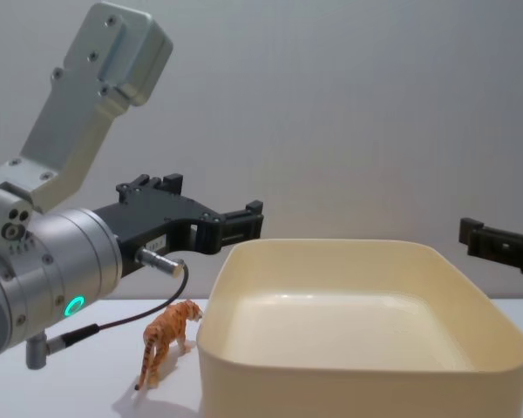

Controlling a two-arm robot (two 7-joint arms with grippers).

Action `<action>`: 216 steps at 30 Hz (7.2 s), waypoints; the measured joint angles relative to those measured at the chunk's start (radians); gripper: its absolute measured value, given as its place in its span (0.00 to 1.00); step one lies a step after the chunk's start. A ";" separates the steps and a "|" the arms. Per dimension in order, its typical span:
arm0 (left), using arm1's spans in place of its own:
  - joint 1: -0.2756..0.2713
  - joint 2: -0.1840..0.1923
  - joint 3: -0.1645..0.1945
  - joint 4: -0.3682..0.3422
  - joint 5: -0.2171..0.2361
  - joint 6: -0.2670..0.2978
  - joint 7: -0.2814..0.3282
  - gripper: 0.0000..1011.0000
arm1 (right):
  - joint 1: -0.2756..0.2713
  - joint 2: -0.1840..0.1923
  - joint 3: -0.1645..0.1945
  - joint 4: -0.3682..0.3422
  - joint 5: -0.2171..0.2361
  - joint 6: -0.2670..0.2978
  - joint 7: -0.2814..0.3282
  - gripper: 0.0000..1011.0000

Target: Pick up the toy alternately with two hands and place it into the central storage box.

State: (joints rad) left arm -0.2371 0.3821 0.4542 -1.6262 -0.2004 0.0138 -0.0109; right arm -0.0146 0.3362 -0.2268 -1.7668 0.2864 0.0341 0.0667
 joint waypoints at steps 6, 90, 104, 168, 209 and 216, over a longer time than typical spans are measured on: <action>0.000 0.000 0.000 0.000 0.000 0.000 0.000 0.99 | -0.003 -0.008 -0.007 -0.004 -0.014 0.006 -0.006 0.99; 0.000 0.000 0.000 0.000 0.000 0.000 0.000 0.99 | 0.116 0.020 0.047 0.256 -0.036 0.220 0.081 0.67; 0.000 0.000 0.000 0.000 0.000 0.000 0.000 0.99 | 0.125 0.014 0.043 0.268 -0.041 0.221 0.088 0.33; 0.000 0.000 0.000 0.000 0.000 0.000 0.000 0.99 | 0.441 -0.140 -0.006 0.350 -0.054 0.224 0.233 0.99; 0.000 0.000 0.000 0.000 0.000 0.000 0.000 0.99 | 0.114 0.064 0.170 0.084 0.086 0.290 -0.015 0.99; 0.000 0.000 0.000 0.000 0.000 0.000 0.000 0.99 | 0.112 0.063 0.172 0.114 0.085 0.308 -0.028 0.99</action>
State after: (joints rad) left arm -0.2371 0.3821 0.4542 -1.6262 -0.2004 0.0138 -0.0109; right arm 0.0971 0.3989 -0.0547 -1.6524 0.3715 0.3425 0.0384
